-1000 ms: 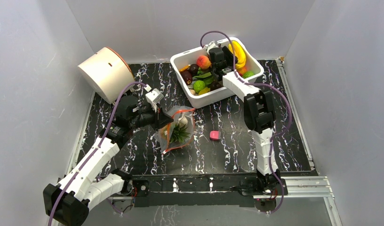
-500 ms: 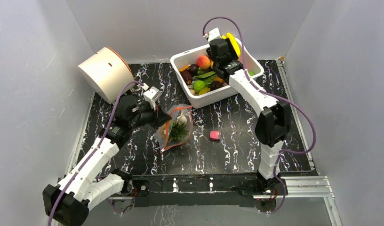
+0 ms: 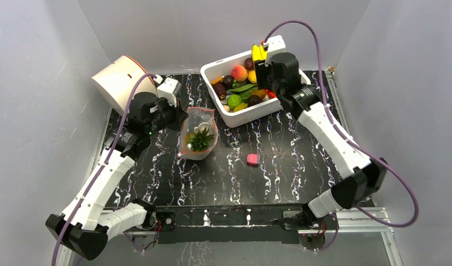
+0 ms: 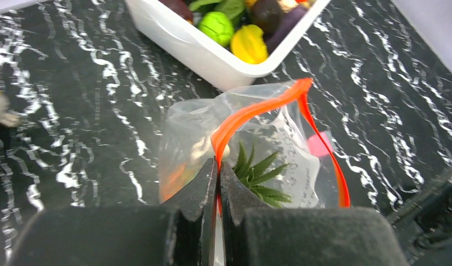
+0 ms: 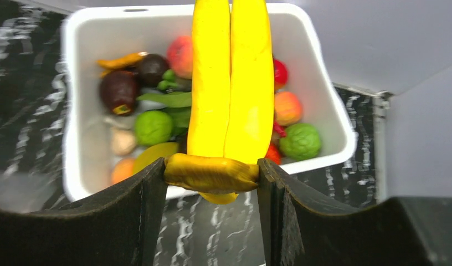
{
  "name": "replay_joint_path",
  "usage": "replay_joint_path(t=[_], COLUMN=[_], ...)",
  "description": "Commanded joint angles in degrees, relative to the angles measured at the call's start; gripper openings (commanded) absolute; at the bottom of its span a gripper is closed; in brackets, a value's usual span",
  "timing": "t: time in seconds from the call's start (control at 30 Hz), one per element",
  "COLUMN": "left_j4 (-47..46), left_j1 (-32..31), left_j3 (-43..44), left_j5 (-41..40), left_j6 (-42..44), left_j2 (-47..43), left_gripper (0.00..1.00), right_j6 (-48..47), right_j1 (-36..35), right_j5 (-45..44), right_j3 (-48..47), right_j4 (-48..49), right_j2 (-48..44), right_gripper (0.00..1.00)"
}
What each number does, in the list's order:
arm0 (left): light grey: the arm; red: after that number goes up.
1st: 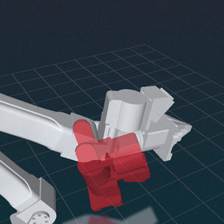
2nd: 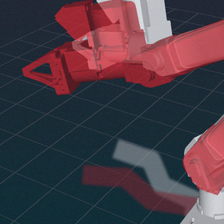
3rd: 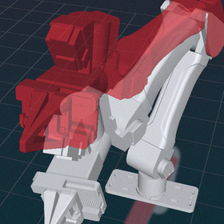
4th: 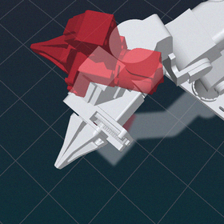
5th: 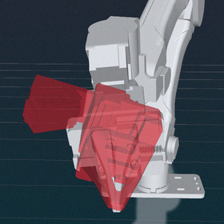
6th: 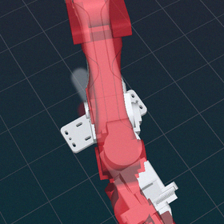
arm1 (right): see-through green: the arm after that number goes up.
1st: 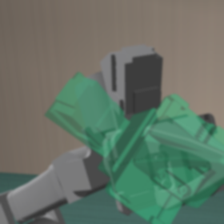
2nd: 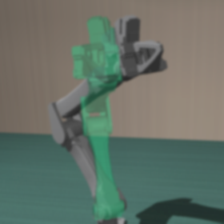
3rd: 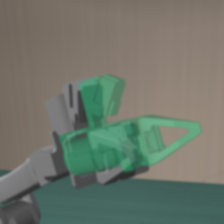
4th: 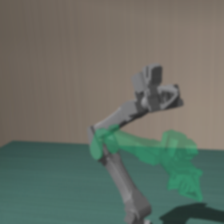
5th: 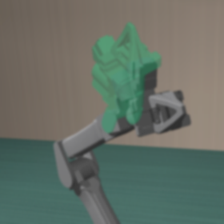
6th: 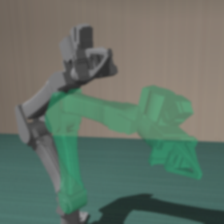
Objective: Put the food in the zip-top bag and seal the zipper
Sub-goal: Pick up the fake fruit from the bin.
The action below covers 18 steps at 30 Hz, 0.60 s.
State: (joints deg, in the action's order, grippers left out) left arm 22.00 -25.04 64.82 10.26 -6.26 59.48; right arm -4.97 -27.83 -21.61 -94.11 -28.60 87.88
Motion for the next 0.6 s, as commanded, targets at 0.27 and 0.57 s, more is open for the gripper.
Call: replay_joint_path(t=[0.27,0.57], left_j4=[1.4,-5.2], left_j1=[-0.2,-0.2], left_j3=[1.5,-2.8], left_j5=[-2.4,8.7], left_j6=[-0.6,-8.9], left_j2=[2.8,6.1], left_gripper=[0.0,0.0], right_j6=[22.3,28.0], right_j1=[-0.8,-0.8], right_j5=[33.8,43.7], right_j3=[18.0,25.2], right_j4=[11.8,10.4], right_j2=[-21.4,-31.5], right_gripper=[0.15,0.15])
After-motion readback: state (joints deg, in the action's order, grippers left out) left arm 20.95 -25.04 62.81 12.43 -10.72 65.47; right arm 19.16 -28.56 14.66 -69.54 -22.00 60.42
